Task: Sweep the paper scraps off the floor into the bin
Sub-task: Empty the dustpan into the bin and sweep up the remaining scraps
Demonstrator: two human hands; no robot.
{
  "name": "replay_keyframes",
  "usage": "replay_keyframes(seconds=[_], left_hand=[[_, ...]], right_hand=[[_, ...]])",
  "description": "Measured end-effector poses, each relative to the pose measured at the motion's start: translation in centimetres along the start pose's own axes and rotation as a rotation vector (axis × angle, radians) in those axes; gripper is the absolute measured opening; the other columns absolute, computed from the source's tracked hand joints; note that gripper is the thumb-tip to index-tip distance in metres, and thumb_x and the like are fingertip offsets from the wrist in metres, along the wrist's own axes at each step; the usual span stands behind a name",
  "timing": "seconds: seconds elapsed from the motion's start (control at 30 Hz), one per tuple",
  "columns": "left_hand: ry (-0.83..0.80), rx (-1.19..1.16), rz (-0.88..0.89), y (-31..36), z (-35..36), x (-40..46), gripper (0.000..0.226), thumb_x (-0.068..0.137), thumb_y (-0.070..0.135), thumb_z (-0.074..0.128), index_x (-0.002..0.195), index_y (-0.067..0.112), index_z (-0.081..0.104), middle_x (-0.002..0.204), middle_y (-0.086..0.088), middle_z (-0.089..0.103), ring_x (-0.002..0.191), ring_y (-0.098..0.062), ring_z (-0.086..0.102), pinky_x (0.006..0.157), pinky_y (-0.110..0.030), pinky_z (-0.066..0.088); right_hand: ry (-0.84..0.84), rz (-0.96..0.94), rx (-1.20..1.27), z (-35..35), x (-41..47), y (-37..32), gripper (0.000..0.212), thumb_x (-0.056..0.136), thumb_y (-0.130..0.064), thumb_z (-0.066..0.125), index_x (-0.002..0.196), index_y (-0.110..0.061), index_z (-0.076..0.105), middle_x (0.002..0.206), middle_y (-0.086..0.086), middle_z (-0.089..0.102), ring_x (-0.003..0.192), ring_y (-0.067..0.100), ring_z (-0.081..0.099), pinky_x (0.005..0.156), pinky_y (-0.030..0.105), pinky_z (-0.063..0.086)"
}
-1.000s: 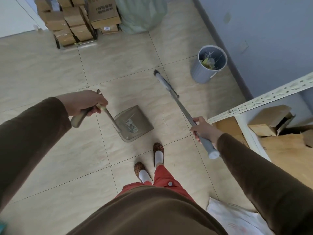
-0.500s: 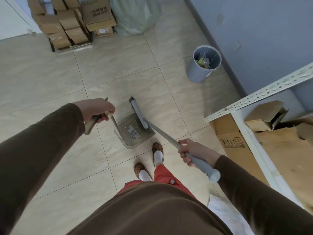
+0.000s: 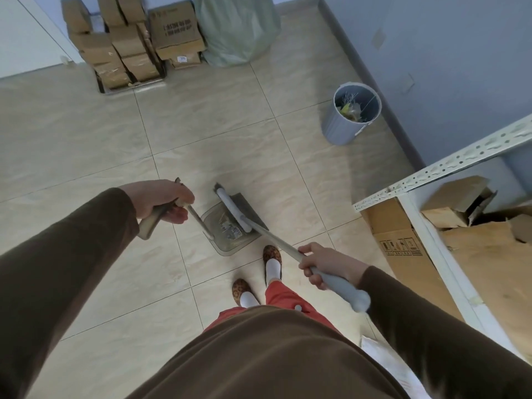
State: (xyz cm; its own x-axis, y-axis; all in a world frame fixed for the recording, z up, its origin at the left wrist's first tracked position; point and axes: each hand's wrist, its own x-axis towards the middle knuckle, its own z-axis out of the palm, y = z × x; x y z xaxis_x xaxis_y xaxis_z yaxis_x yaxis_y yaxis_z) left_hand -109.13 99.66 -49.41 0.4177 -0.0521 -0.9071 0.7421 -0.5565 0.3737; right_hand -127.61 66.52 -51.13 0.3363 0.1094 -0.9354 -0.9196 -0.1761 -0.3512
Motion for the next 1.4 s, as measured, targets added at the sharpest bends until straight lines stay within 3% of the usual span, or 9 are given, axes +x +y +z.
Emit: replay_keyframes(seconds=[0.1,0.2,0.47,0.53,0.6,0.67,0.9,1.27,1.4], left_hand=[[0.010,0.002,0.048,0.1,-0.4,-0.3,0.022,0.090,-0.003,0.055,0.111,0.002,0.060,0.076,-0.014,0.058,0.052,-0.016,0.060,0.043,-0.023,0.053],[-0.006,0.025,0.085,1.6,-0.3,-1.0,0.018,0.087,-0.004,0.051,0.099,0.009,0.054,0.066,-0.008,0.050,0.044,-0.011,0.044,0.036,-0.018,0.038],[0.117,0.054,0.213,10.0,0.2,-0.3,0.018,0.085,-0.002,0.050,0.097,0.011,0.055,0.068,-0.008,0.048,0.049,-0.014,0.034,0.039,-0.019,0.030],[0.150,0.057,0.258,13.3,0.7,0.0,0.019,0.085,-0.001,0.051,0.100,0.009,0.056,0.071,-0.009,0.049,0.049,-0.014,0.036,0.040,-0.019,0.030],[0.188,0.083,0.316,16.8,1.4,0.0,0.021,0.085,0.000,0.053,0.105,0.006,0.058,0.073,-0.010,0.051,0.050,-0.014,0.038,0.041,-0.021,0.031],[0.227,0.123,0.370,20.3,2.3,-0.2,0.023,0.086,0.001,0.055,0.108,0.002,0.058,0.075,-0.011,0.052,0.051,-0.014,0.040,0.042,-0.022,0.032],[0.318,0.355,0.635,29.3,6.5,-1.3,0.017,0.090,0.011,0.064,0.105,0.019,0.061,0.075,-0.013,0.056,0.049,-0.019,0.043,0.042,-0.026,0.036],[0.511,1.181,0.882,31.3,12.2,1.2,0.026,0.095,0.027,0.050,0.109,0.046,0.039,0.093,0.009,0.054,0.067,-0.011,0.054,0.056,-0.035,0.050],[0.511,1.523,0.813,31.0,13.9,2.1,0.029,0.098,0.022,0.045,0.124,0.033,0.042,0.108,0.007,0.050,0.058,-0.010,0.045,0.044,-0.028,0.023]], right_hand=[[-0.061,-0.007,0.168,-2.2,-2.9,1.1,0.034,0.097,-0.006,0.051,0.128,-0.021,0.046,0.067,0.008,0.051,0.043,0.013,0.042,0.038,0.021,0.040],[-0.070,-0.045,0.223,-4.4,-4.2,0.4,0.037,0.098,-0.003,0.049,0.129,-0.023,0.045,0.065,0.008,0.047,0.040,0.013,0.039,0.034,0.020,0.036],[0.093,-0.113,0.465,-10.6,0.0,-6.9,0.039,0.099,-0.003,0.047,0.133,-0.019,0.039,0.064,0.009,0.046,0.034,0.013,0.041,0.030,0.019,0.036],[0.089,-0.087,0.570,-12.7,1.5,-9.1,0.027,0.099,-0.007,0.049,0.123,-0.018,0.044,0.062,0.006,0.047,0.034,0.011,0.043,0.031,0.018,0.039],[0.038,-0.069,0.693,-14.7,2.6,-11.1,0.003,0.098,-0.012,0.050,0.095,-0.010,0.049,0.057,0.003,0.047,0.035,0.009,0.045,0.032,0.016,0.039],[0.006,-0.058,0.841,-16.8,4.1,-12.6,0.019,0.097,-0.012,0.048,0.078,-0.012,0.045,0.051,0.000,0.045,0.033,0.008,0.044,0.032,0.014,0.038],[-0.069,-0.076,1.059,-20.8,7.5,-16.4,0.015,0.095,-0.007,0.044,0.080,-0.010,0.044,0.047,0.001,0.045,0.031,0.009,0.045,0.029,0.017,0.040],[-0.082,-0.046,0.997,-21.8,9.0,-17.3,0.013,0.094,-0.007,0.047,0.081,-0.008,0.046,0.051,0.001,0.047,0.033,0.009,0.046,0.031,0.019,0.041],[-0.082,-0.035,1.001,-21.9,8.8,-16.9,0.015,0.095,-0.008,0.048,0.080,-0.007,0.046,0.053,0.001,0.046,0.034,0.009,0.046,0.031,0.018,0.041]])
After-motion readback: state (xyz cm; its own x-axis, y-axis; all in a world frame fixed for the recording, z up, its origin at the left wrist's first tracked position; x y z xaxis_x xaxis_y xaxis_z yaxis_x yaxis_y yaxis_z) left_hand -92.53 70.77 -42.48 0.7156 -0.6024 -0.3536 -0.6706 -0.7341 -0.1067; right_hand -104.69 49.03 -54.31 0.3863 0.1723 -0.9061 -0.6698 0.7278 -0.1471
